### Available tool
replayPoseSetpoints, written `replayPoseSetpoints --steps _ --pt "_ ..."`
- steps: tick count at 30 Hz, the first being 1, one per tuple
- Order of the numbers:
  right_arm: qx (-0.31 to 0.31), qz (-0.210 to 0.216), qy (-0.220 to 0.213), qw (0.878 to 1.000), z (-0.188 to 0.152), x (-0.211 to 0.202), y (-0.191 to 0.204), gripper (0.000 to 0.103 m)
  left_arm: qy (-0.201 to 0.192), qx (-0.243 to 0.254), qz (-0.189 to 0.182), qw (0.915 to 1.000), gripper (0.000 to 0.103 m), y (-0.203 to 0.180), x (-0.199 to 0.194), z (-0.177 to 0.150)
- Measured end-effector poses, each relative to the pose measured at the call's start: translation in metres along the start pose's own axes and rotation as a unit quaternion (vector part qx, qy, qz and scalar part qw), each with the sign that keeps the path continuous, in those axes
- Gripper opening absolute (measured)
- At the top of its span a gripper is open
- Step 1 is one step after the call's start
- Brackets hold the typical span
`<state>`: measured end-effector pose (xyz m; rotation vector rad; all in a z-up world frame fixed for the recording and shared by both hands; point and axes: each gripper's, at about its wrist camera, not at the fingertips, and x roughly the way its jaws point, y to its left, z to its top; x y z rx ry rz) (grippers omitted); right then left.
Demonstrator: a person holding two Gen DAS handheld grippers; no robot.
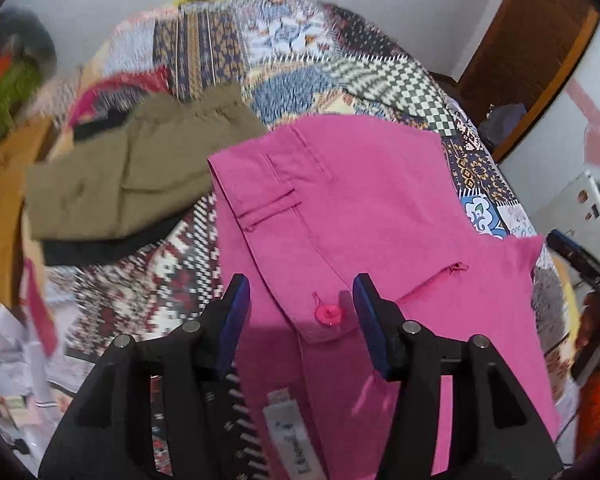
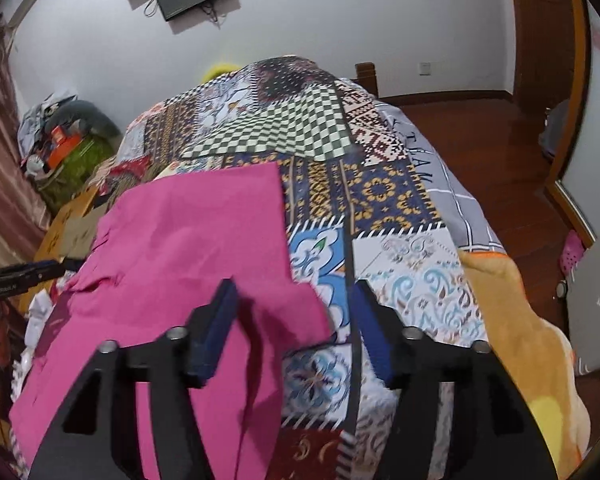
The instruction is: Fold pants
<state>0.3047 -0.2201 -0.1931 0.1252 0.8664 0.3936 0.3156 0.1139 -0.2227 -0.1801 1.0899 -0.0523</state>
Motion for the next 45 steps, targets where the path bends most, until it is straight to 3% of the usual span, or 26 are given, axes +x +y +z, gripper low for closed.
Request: replayPoseSetpoints --steps 5,7,12,14,17,20,22,24,28,34,38,44,45 --pt "0.012 -0.003 0.03 0.999 0.002 0.033 -0.012 0.057 0.043 -0.026 -0.015 0.9986 0.058 0.004 0.03 0.003" --pt "0.021 0.012 0.06 0.998 -0.002 0.051 -0.013 0.057 0.05 -0.036 -0.024 0.9978 0.071 0.007 0.037 0.003" --pt "0.03 0.039 0.102 0.994 -0.017 0.075 -0.011 0.057 0.058 -0.048 -0.044 0.9962 0.073 0.013 0.049 0.005" --pt "0.026 0.046 0.1 0.994 -0.02 0.076 -0.009 0.053 0.047 -0.032 -0.034 0.9978 0.064 0.007 0.047 0.005" --pt "0.029 0.067 0.106 0.992 -0.018 0.079 -0.011 0.031 0.028 -0.008 -0.001 0.9996 0.041 -0.002 0.046 0.007" --pt "0.019 0.064 0.104 0.992 -0.019 0.08 -0.008 0.01 0.02 -0.004 0.015 0.9997 0.035 -0.004 0.047 0.007" --pt "0.003 0.051 0.096 0.994 -0.018 0.08 -0.002 0.008 0.012 0.012 0.03 0.9994 0.028 -0.006 0.047 0.006" --pt "-0.013 0.042 0.091 0.995 -0.02 0.078 0.0 0.006 0.005 0.033 0.081 0.9961 0.014 -0.007 0.048 0.005" --pt "-0.038 0.023 0.083 0.996 -0.021 0.075 0.004 0.005 0.009 0.042 0.079 0.9959 0.014 -0.003 0.051 0.005" --pt "-0.054 -0.016 0.079 0.995 -0.02 0.073 -0.003 0.002 0.005 0.066 0.124 0.9901 0.015 -0.006 0.058 0.004" --pt "-0.04 -0.03 0.092 0.995 -0.022 0.071 -0.019 0.002 0.009 0.043 0.099 0.9942 0.017 0.009 0.054 0.003" --pt "-0.058 -0.044 0.062 0.995 -0.012 0.038 -0.017 0.002 -0.009 0.043 0.104 0.9936 0.021 0.013 0.031 -0.001" --pt "-0.064 -0.047 0.055 0.995 -0.008 0.032 -0.015 0.003 -0.014 0.041 0.105 0.9935 0.025 0.015 0.026 0.0"
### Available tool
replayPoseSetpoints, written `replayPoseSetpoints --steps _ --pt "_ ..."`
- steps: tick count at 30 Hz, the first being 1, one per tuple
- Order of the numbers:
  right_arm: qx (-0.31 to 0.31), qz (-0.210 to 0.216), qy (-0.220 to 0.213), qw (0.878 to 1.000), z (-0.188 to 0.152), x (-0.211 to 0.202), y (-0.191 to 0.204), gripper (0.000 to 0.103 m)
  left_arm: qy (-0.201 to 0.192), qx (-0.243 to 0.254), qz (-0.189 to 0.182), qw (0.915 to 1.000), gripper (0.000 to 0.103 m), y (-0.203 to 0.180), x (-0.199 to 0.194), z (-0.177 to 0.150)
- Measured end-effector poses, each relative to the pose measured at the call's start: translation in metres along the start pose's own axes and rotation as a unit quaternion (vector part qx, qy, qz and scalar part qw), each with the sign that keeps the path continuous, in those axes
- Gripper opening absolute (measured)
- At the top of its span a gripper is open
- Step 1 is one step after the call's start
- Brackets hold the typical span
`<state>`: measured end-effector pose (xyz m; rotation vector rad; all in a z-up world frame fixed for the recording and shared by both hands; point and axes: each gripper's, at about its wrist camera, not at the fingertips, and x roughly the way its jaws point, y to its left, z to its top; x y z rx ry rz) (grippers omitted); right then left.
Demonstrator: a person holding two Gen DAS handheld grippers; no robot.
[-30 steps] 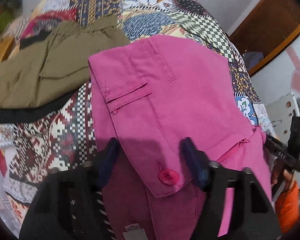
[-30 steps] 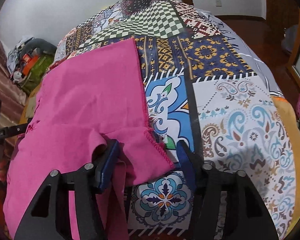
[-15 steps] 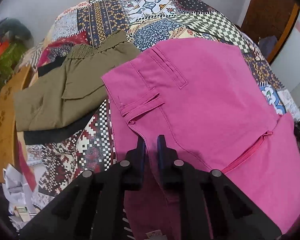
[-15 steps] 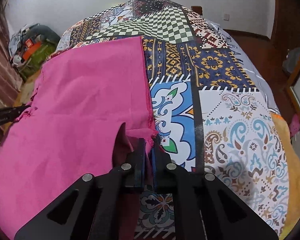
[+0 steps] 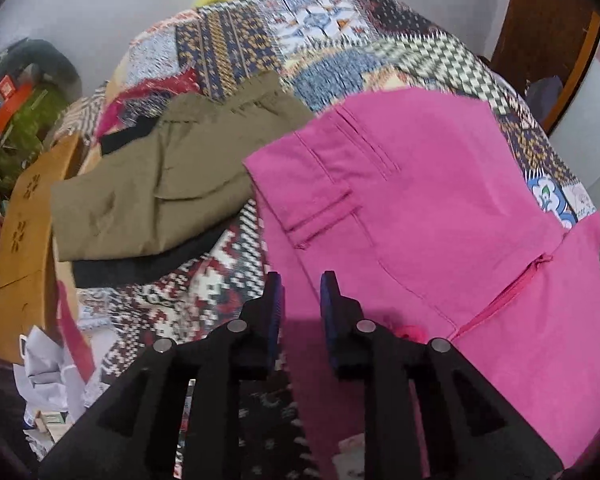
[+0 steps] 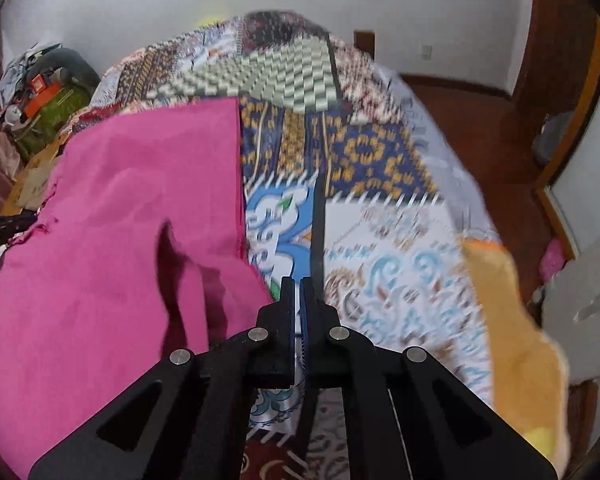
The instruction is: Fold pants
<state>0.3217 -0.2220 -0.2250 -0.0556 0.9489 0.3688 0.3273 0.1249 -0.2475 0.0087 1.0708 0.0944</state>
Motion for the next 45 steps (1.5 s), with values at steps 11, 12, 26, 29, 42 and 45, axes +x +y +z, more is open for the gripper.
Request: replayPoseSetpoints --steps 11,12,26,29,42,45 --pt "-0.007 0.037 -0.072 0.997 0.053 -0.022 0.025 0.047 -0.065 -0.047 0.011 0.9967 0.079 0.041 -0.025 0.035" --pt "-0.014 0.041 -0.07 0.997 0.059 -0.019 0.029 0.047 -0.063 -0.049 0.009 0.9968 0.079 0.042 -0.021 0.038" --pt "-0.05 0.078 -0.012 0.996 0.112 0.07 0.06 0.047 0.004 -0.04 -0.028 0.9988 0.079 0.043 0.06 0.063" --pt "-0.056 0.083 0.002 0.995 0.123 0.092 0.062 0.047 0.009 -0.057 -0.056 0.9968 0.079 0.049 0.069 0.065" --pt "-0.043 0.105 0.016 0.993 0.143 0.146 0.057 0.029 0.014 -0.085 -0.153 0.9844 0.033 0.049 0.079 0.068" --pt "-0.051 0.107 0.011 0.993 0.14 0.143 0.067 0.01 0.005 -0.075 -0.124 0.9894 0.021 0.041 0.073 0.069"
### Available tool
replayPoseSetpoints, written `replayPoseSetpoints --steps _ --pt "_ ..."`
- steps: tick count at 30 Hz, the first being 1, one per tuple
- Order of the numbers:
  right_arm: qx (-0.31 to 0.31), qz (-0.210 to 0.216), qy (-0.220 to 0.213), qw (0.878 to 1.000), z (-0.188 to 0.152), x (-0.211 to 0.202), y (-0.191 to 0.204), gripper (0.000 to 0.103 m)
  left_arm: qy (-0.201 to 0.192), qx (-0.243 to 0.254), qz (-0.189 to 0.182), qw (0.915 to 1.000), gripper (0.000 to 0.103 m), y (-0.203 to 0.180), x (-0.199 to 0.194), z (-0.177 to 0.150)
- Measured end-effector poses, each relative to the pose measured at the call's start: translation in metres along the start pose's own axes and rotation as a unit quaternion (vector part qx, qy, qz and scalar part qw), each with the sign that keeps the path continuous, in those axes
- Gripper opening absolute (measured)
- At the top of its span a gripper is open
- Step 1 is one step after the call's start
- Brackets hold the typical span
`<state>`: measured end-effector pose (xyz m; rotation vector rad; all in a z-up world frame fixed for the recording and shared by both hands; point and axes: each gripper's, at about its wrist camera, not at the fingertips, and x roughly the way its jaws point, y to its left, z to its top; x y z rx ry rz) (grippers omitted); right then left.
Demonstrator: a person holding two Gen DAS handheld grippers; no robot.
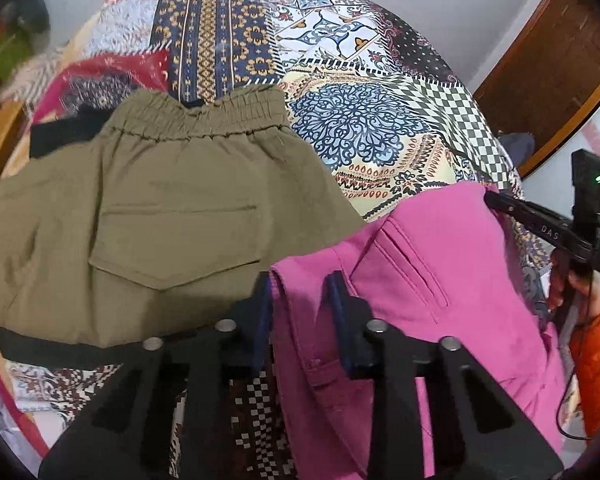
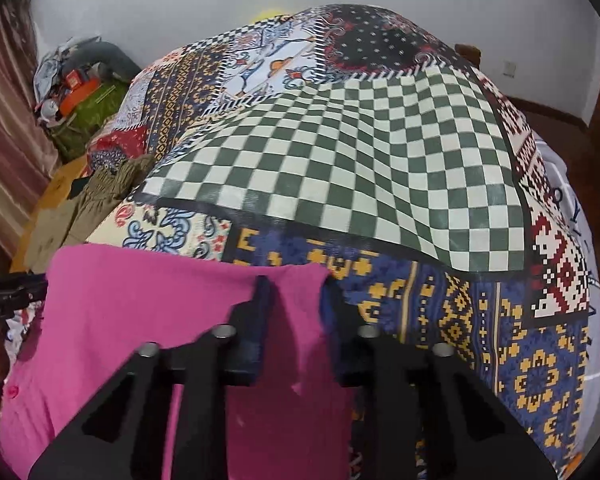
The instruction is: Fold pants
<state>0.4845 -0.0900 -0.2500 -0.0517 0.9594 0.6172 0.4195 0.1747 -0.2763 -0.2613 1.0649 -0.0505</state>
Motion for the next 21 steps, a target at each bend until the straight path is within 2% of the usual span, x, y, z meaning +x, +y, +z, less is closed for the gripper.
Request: replayPoseSetpoints --steps 4,6,11,16,21 --pt "-0.023 -0.043 -0.008 0.999 0.003 -0.004 0.011 0.004 -0.016 0.015 0.037 0.9991 0.009 -0.007 -0.012 0.003" --pt "-0.021 -0.049 -0.019 0.998 0.008 -0.012 0.011 0.004 -0.027 0.027 0.052 0.9979 0.009 -0.01 -0.021 0.006" --pt "-0.015 -0.048 -0.064 0.997 0.03 -0.051 0.013 0.003 -0.08 0.038 0.072 0.9935 0.008 -0.02 -0.065 0.023" --pt "-0.019 -0.043 -0.125 0.991 0.054 -0.107 0.029 0.003 -0.141 0.047 0.087 0.9851 0.008 -0.038 -0.122 0.034" --pt "-0.025 -0.034 -0.162 0.986 0.057 -0.157 0.043 0.003 -0.152 0.064 0.096 0.9817 0.008 -0.049 -0.152 0.028"
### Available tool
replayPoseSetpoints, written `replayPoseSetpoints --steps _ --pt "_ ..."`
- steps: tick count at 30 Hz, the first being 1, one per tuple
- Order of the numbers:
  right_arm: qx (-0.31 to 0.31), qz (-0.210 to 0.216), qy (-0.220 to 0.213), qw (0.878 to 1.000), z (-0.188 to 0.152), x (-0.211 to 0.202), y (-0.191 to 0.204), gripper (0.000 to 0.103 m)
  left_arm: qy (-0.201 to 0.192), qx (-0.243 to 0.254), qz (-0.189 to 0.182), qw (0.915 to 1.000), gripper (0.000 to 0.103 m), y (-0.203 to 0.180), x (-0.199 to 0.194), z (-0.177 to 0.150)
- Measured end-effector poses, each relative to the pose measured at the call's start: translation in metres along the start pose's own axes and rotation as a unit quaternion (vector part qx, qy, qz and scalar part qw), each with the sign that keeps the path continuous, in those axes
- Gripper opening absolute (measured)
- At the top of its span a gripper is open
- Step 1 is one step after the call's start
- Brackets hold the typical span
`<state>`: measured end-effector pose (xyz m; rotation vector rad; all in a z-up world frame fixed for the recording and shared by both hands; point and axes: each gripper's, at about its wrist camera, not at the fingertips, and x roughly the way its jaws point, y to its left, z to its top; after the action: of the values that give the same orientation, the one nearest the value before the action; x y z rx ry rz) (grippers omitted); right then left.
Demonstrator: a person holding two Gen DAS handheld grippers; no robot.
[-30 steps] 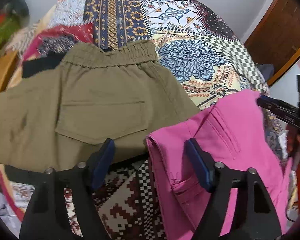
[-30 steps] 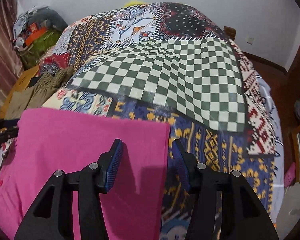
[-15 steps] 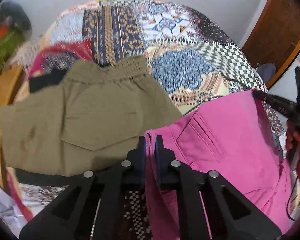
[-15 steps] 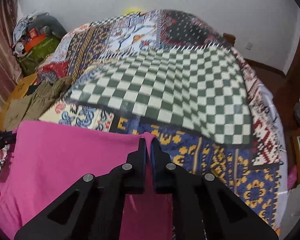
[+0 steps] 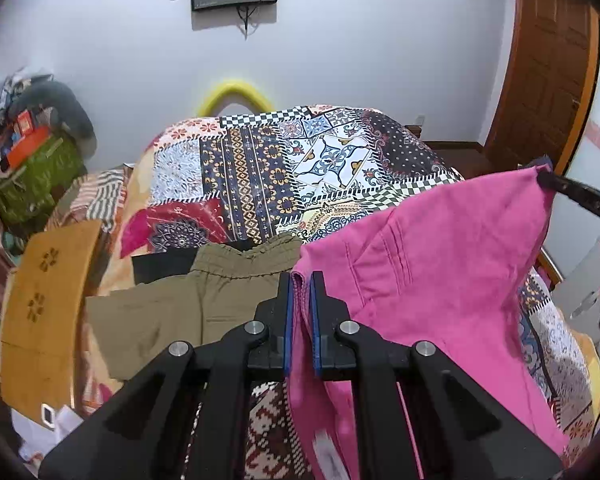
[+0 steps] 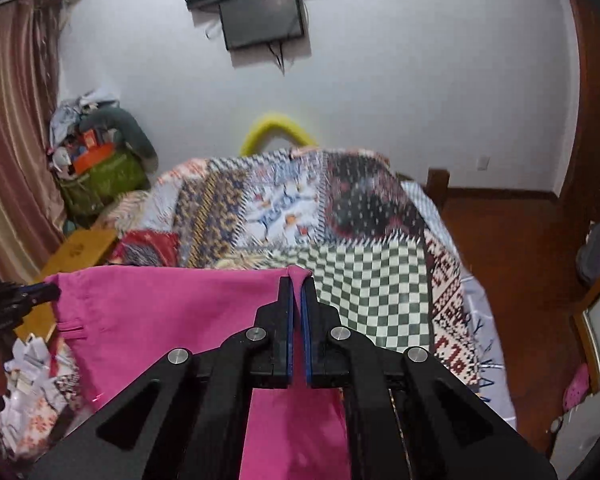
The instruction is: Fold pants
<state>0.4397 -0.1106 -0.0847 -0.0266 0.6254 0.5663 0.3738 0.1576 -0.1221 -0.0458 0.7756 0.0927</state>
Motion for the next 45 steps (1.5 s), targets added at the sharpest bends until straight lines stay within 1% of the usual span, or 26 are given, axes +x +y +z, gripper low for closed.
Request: replayPoseSetpoints --steps 4,8,12,16,19,22,28,32,34,39,40,43,45 --pt "-0.004 0.008 -0.003 1.0 -0.01 -0.028 0.01 0.003 0.005 0.004 -0.004 1.0 0.008 -0.006 -0.017 -0.013" --pt "-0.006 0.011 0.007 1.0 -0.034 -0.046 0.014 0.003 0.014 0.014 -0.001 0.9998 0.008 -0.011 -0.028 -0.035" --pt "0.008 0.021 0.018 1.0 -0.057 -0.063 0.013 0.003 0.02 0.022 0.005 0.9996 0.007 -0.015 -0.039 -0.057" --pt "0.01 0.019 0.03 0.999 -0.081 -0.082 0.018 0.003 0.029 0.026 -0.004 0.9992 0.007 -0.022 -0.055 -0.084" --pt "0.01 0.013 0.042 0.999 -0.1 -0.091 0.021 0.003 0.036 0.038 -0.008 0.9986 0.007 -0.029 -0.065 -0.101" --pt "0.012 0.01 0.054 0.998 -0.12 -0.098 0.024 0.003 0.045 0.052 -0.004 0.9976 0.007 -0.035 -0.071 -0.117" --pt "0.03 0.009 0.077 0.997 -0.158 -0.107 0.027 0.003 0.068 0.059 -0.011 0.9959 0.006 -0.039 -0.073 -0.15" --pt "0.02 -0.003 0.1 0.995 -0.18 -0.105 0.028 0.003 0.076 0.063 0.0 0.9951 0.006 -0.041 -0.074 -0.172" --pt "0.02 -0.001 0.116 0.993 -0.192 -0.103 0.027 0.003 0.083 0.063 0.005 0.9945 0.006 -0.04 -0.073 -0.182" --pt "0.022 -0.005 0.138 0.99 -0.218 -0.107 0.028 0.005 0.099 0.049 0.014 0.9938 0.006 -0.031 -0.072 -0.203" --pt "0.026 -0.006 0.142 0.99 -0.223 -0.109 0.026 0.005 0.102 0.043 0.024 0.9936 0.006 -0.027 -0.072 -0.207" --pt "0.022 -0.028 0.143 0.989 -0.231 -0.115 0.024 0.005 0.103 0.024 0.048 0.9932 0.007 -0.015 -0.074 -0.209" --pt "0.017 -0.035 0.142 0.989 -0.233 -0.12 0.025 0.005 0.099 0.013 0.054 0.9936 0.01 -0.009 -0.079 -0.207"
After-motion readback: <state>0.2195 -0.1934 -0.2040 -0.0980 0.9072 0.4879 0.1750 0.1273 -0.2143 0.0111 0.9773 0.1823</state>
